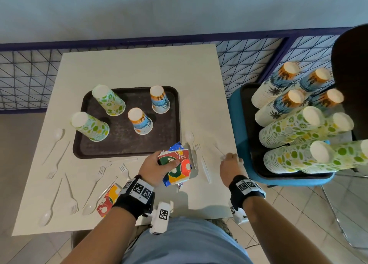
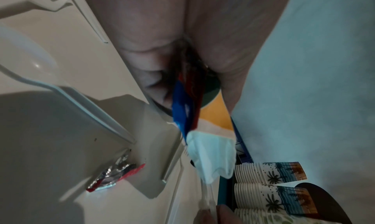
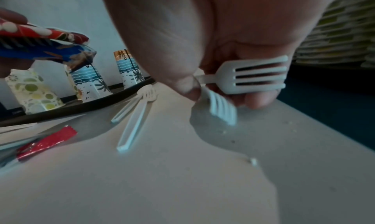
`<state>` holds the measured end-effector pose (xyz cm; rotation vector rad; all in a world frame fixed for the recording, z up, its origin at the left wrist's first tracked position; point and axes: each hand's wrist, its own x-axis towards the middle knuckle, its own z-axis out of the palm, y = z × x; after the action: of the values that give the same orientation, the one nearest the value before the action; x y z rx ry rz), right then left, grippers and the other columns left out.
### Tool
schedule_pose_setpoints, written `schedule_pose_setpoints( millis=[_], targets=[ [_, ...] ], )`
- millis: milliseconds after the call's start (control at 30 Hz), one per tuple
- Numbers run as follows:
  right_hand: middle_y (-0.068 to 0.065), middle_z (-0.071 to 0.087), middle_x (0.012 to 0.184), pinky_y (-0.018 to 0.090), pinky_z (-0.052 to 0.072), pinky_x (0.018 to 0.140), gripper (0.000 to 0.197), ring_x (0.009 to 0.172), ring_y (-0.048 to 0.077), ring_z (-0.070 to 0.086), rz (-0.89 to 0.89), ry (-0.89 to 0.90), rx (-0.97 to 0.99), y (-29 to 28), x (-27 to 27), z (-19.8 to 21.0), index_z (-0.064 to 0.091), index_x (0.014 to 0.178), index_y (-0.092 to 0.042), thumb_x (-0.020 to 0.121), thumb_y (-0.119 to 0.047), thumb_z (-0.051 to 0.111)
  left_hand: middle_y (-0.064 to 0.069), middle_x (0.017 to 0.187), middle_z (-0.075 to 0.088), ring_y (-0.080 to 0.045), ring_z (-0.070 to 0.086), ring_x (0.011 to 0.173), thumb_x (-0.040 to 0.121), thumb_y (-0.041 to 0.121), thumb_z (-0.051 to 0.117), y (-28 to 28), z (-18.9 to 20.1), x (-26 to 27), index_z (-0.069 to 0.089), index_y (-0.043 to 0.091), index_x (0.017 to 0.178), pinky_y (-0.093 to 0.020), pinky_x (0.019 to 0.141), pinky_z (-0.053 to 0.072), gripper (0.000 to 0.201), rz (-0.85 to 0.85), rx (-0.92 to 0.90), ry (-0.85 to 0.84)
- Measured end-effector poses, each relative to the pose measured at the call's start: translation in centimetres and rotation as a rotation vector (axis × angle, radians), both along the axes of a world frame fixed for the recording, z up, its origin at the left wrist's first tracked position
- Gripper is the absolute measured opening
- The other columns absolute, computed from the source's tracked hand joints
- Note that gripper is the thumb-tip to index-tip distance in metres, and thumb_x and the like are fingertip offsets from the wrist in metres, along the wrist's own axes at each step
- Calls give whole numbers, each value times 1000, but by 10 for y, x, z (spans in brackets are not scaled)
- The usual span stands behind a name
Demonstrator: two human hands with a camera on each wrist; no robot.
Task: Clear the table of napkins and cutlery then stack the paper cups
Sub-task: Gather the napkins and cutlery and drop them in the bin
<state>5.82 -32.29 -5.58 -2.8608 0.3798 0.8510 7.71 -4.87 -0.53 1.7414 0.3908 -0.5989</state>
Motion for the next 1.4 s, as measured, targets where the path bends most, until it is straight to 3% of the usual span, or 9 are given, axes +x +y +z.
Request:
schedule_pose_setpoints(
  millis=[233,333,433,633,800,967,1067,1167,1400],
  targets=[
    [24,64,107,43,48,79,26,95,40,63,-359,-270,565,26,6,64,50,124,0,107,-15,38,-6,102,83,-28,80,96,82,27,89,-6,4,3,71,15,110,-56,94,61,35,58,-83,11],
    [23,66,104,45,54,78,24,90,42,67,-252,-286,744,57,6,101,50,127,-5,108,-14,38,-11,103,82,-35,78,101,85,18,87,-11,8,6,70,17,107,-60,97,59,28,122,-156,33],
    [10,66,111,26,47,67,41,83,23,65,58,-231,552,79,13,111,33,151,-13,110,-19,37,-22,109,78,-43,76,104,84,12,86,-19,14,8,68,15,109,-62,99,57,31,200,-261,59],
    [11,43,140,46,59,85,53,106,34,65,245,-181,391,107,16,92,28,151,-16,101,-16,46,-19,103,78,-26,79,85,99,13,68,-31,35,9,67,2,121,-36,71,65,24,319,-458,133],
    [12,34,145,43,58,78,56,108,31,61,436,-187,303,119,8,87,32,152,-10,102,-34,30,-21,111,79,-42,74,111,86,38,83,-29,27,10,79,9,113,-55,104,56,40,363,-311,78],
    [10,37,140,46,54,93,58,111,32,60,503,-234,422,114,-1,94,31,153,-7,103,-36,37,-29,102,77,-37,72,91,75,20,86,-18,20,9,84,14,88,-52,92,56,15,464,-268,96],
    [4,37,140,43,54,95,54,111,27,60,439,-243,556,103,-4,100,38,150,-16,103,-42,42,-22,88,74,-35,68,84,70,26,87,-9,16,8,80,16,81,-50,84,54,16,503,-235,128],
    [2,45,131,38,54,92,40,101,22,63,145,-352,633,80,1,97,53,138,-18,102,-37,51,-18,94,77,-37,73,91,78,25,85,3,16,8,78,14,82,-56,100,57,14,515,-169,133],
    [14,48,129,43,55,93,45,108,32,62,0,-45,200,45,10,31,45,129,-9,100,-43,51,-16,91,82,-41,79,92,82,27,85,22,18,2,81,15,77,-63,97,58,13,536,-91,169]
  ],
)
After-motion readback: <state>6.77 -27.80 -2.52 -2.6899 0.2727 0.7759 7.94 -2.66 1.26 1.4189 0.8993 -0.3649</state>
